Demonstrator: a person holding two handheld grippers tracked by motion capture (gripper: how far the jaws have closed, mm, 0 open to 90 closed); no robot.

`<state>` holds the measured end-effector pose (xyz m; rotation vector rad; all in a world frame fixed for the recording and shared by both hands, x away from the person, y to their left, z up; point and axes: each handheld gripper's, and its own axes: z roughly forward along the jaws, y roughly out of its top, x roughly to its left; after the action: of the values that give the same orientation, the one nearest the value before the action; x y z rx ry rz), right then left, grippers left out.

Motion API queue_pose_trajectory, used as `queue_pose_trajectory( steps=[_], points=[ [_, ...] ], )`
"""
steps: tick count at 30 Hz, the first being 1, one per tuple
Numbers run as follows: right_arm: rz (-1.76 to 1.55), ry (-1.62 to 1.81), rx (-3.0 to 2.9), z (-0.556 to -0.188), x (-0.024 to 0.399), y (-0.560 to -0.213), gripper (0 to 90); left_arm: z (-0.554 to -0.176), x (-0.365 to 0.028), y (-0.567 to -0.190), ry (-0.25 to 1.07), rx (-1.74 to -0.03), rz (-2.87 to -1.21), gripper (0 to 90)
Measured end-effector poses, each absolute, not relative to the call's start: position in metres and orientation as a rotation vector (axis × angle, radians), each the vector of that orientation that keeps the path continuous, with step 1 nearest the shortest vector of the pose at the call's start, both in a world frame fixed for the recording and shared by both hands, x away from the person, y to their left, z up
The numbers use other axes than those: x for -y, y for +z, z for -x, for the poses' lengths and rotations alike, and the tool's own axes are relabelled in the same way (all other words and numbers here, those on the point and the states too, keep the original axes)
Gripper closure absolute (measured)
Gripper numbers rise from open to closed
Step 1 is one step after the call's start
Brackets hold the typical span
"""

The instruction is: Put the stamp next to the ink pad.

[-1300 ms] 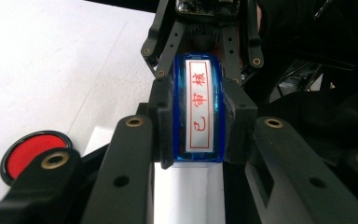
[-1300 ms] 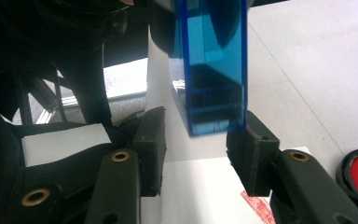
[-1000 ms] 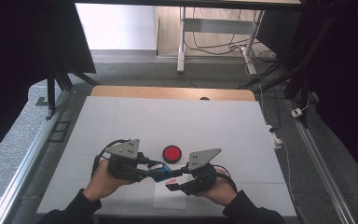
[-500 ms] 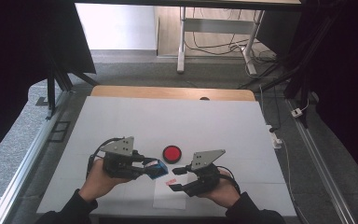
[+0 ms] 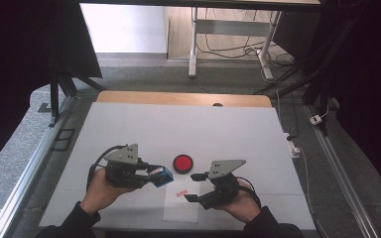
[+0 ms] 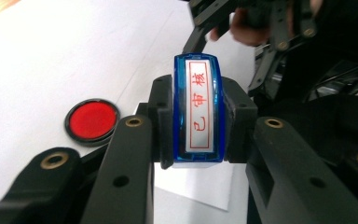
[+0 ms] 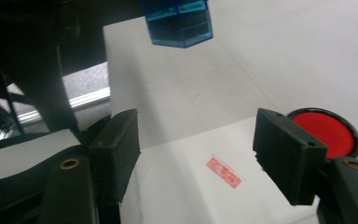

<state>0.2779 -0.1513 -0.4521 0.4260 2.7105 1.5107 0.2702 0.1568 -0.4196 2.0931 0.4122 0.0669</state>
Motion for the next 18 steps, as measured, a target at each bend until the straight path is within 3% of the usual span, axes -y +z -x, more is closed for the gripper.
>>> queue_pose_trajectory(
  steps=[18],
  points=[
    [-0.571, 1.419, -2.645, -0.27, 0.168, -0.449, 12.5, -0.274, -0.172, -0.423, 0.154, -0.557, -2.137, 69.6]
  ],
)
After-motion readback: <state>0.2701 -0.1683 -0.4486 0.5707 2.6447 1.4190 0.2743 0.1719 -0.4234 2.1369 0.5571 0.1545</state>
